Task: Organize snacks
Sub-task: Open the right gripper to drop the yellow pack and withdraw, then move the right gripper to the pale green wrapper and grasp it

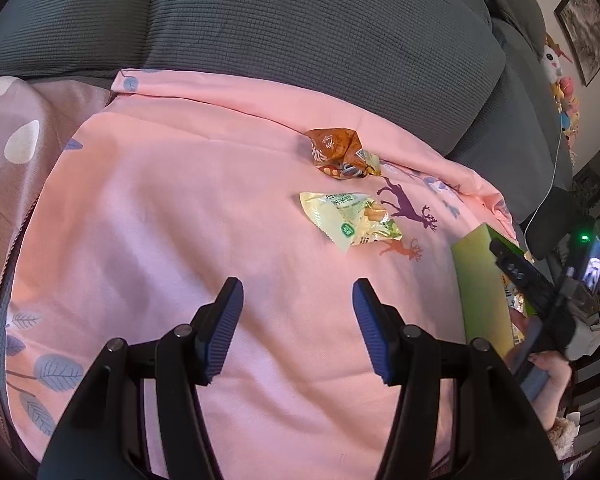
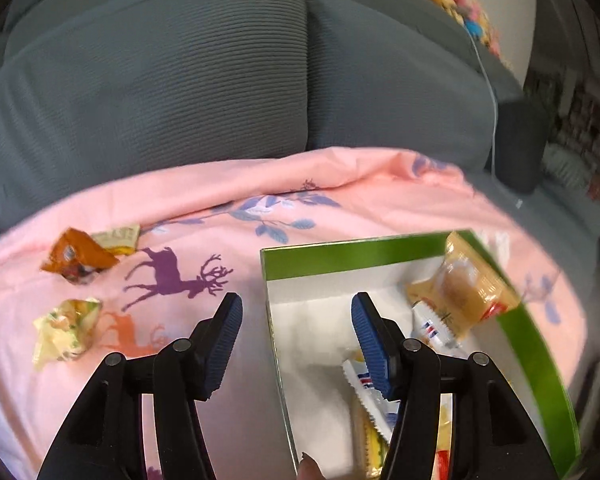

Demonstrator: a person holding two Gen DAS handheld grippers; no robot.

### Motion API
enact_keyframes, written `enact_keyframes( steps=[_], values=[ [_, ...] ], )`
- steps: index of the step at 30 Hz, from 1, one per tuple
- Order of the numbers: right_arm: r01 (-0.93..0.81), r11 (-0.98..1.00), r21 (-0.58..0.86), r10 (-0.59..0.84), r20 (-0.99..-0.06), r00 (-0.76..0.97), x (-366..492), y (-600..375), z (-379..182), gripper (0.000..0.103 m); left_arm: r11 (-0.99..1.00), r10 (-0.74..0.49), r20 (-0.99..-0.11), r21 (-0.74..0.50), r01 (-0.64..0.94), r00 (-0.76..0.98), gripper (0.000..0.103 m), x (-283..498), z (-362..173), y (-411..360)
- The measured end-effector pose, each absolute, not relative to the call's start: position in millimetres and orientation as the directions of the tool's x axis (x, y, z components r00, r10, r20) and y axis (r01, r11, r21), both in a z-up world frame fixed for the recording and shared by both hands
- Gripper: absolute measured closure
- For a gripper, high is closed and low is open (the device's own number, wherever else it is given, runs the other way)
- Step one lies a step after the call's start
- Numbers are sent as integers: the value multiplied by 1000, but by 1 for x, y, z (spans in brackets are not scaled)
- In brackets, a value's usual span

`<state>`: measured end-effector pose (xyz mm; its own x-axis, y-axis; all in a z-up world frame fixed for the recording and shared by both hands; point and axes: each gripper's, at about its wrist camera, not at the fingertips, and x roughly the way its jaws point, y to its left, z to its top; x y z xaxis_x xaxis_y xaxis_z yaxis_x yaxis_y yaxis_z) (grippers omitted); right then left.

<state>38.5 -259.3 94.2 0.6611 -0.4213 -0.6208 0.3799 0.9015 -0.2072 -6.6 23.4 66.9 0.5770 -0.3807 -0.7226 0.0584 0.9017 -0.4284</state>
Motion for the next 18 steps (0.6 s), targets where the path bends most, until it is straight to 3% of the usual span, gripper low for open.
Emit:
enact_keyframes(
  steps=[14, 18],
  values=[
    [127, 917, -379, -331, -543, 771, 48, -204, 88, 46, 899, -372, -728, -436, 30, 576, 46, -1, 67, 41],
    [115, 922, -369, -307, -516, 800, 35, -194, 93, 46, 900, -366, -734, -436, 17, 572, 40, 4, 64, 48]
  ],
)
